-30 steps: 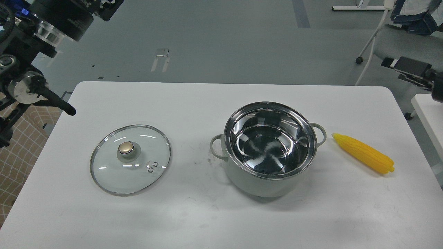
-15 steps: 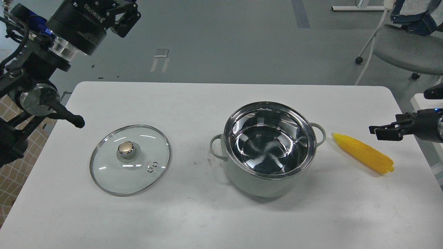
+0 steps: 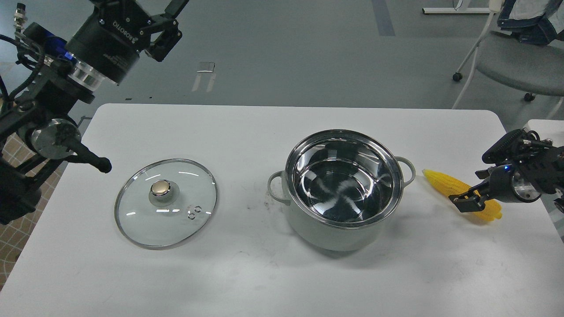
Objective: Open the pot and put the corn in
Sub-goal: 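Reach the right gripper down and grasp the yellow corn cob, then carry the corn over the pot and lower it inside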
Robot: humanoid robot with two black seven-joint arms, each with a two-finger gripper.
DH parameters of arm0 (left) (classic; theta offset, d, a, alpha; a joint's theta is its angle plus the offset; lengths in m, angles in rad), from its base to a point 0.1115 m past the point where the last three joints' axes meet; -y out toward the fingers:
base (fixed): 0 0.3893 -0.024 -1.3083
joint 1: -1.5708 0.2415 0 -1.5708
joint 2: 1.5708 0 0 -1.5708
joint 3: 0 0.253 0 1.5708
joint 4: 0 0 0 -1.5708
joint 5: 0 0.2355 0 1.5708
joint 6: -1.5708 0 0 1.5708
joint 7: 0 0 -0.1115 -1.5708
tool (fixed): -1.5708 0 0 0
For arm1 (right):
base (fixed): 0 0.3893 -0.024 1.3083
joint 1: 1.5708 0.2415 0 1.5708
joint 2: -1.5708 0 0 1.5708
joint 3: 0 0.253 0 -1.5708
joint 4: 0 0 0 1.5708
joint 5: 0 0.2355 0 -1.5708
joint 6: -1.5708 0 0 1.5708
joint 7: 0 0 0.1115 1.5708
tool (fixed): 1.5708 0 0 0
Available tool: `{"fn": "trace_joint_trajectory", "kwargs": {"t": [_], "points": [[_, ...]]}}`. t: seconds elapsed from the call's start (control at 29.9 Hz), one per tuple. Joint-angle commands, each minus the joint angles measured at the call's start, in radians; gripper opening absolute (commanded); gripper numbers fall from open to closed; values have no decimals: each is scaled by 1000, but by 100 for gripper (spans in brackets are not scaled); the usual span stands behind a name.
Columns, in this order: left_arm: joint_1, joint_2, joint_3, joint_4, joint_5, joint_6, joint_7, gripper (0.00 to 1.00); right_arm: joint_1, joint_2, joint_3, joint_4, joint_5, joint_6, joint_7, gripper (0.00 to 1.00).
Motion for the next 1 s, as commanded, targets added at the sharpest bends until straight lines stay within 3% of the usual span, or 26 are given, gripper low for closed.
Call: {"fn": "trace_joint_trajectory", "kwargs": {"t": [0.0,0.1,0.13,0.2,0.27,0.3,0.37,0.77,0.97], "points": [[3,1,-5,-13,0,0,0,93,1,36,-30,-33,0,-8,0,92],[14,1,-11,-22,0,1,0,93,0,43,-55,-36,0,-8,0,80],[23,3,-17,-27,1,1,0,93,-2,47,-63,-41,0,-8,0,63],[38,3,-29,-35,1,1,2,93,-6,53,-63,-42,0,-10,0,44],[53,3,-37,-38,6,1,5,93,-8,52,-63,-42,1,-16,0,30],[61,3,-44,-41,8,1,9,93,-8,52,-63,-42,1,-23,0,18],[66,3,-48,-47,9,1,12,93,-6,49,-63,-39,1,-34,0,11],[67,1,-55,-50,28,1,22,93,283,-94,-61,171,109,-28,0,8],[67,9,-54,-50,28,1,22,94,452,-86,-72,323,201,93,0,9]]}}
